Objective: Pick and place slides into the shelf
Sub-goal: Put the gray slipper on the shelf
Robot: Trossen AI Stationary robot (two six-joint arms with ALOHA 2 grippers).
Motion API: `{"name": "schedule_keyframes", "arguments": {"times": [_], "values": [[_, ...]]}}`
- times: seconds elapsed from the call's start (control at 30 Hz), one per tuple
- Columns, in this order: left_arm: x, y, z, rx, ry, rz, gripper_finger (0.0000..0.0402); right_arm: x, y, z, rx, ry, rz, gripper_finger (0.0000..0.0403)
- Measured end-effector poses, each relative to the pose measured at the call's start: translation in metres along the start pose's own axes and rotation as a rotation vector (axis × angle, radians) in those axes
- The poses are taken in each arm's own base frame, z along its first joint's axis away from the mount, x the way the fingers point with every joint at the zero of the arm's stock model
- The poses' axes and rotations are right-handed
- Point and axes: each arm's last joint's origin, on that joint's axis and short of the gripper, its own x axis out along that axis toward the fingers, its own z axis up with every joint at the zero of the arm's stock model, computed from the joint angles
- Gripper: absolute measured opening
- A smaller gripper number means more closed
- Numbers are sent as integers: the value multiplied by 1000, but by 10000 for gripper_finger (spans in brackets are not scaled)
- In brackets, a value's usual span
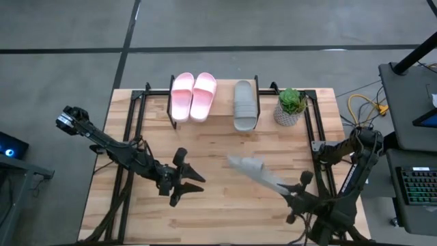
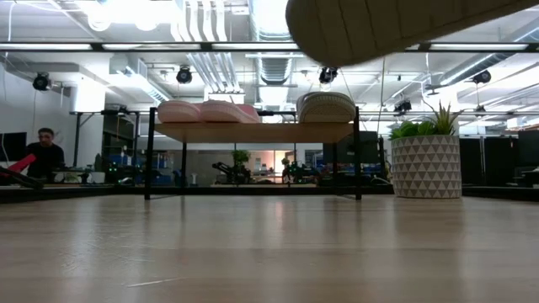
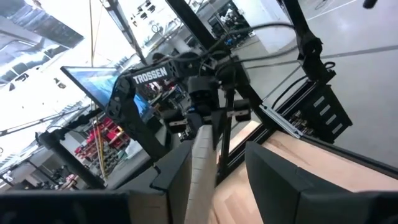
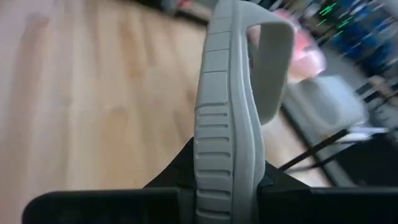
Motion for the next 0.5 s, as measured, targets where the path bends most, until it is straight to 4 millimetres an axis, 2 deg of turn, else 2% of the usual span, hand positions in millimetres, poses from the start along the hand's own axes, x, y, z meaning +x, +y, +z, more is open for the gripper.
{"name": "schedule_keyframes", "arguments": {"times": [0.2, 0.37, 0.5], "values": [[0, 0, -1, 4, 15, 17, 135, -1, 15, 32, -117, 149, 250, 42], [0, 1, -1, 4, 18, 20, 135, -3, 37, 55, -343, -16, 508, 42], [-1, -3, -2, 11, 35, -3, 135, 0, 41, 58, -454, -167, 477, 42]]}}
